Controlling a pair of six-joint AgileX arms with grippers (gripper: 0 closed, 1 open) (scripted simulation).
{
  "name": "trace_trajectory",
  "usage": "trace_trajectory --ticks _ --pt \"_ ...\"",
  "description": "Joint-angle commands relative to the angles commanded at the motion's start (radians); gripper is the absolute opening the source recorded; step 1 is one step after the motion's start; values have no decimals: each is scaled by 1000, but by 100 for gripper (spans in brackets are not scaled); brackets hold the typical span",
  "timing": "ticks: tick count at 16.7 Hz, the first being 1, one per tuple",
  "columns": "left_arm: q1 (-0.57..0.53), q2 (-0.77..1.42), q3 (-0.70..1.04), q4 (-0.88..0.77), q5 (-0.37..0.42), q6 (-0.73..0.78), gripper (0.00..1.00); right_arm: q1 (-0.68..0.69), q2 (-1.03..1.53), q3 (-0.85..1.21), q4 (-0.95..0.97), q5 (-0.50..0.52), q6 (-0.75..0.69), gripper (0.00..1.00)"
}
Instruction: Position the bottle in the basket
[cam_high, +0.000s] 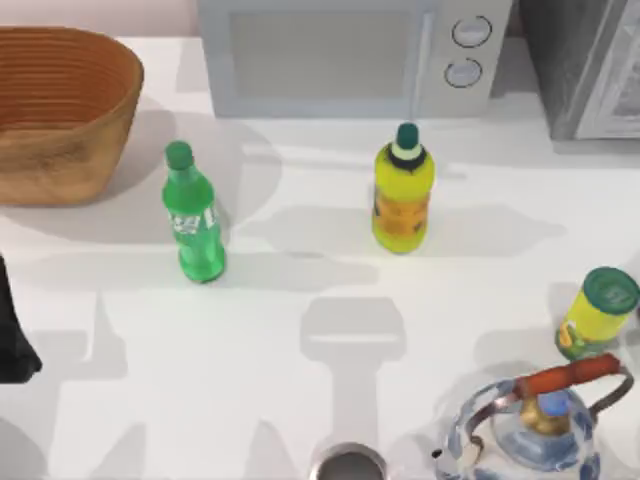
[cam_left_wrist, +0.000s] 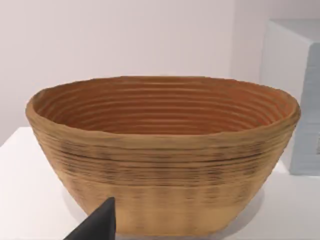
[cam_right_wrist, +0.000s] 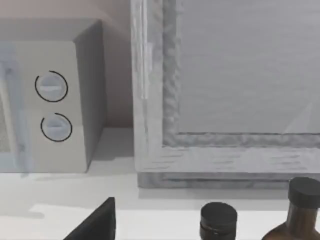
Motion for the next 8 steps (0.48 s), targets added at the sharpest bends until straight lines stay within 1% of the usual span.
trace_trajectory --ticks 2,4,6,8 --pt "0 0 0 0 0 0 100 0 0 0 0 0 0 100" --pt "-4 31 7 27 23 6 100 0 0 0 0 0 0 100" --pt "-11 105 24 88 70 18 100 0 0 0 0 0 0 100" --pt "-15 222 48 177 134 36 100 0 0 0 0 0 0 100"
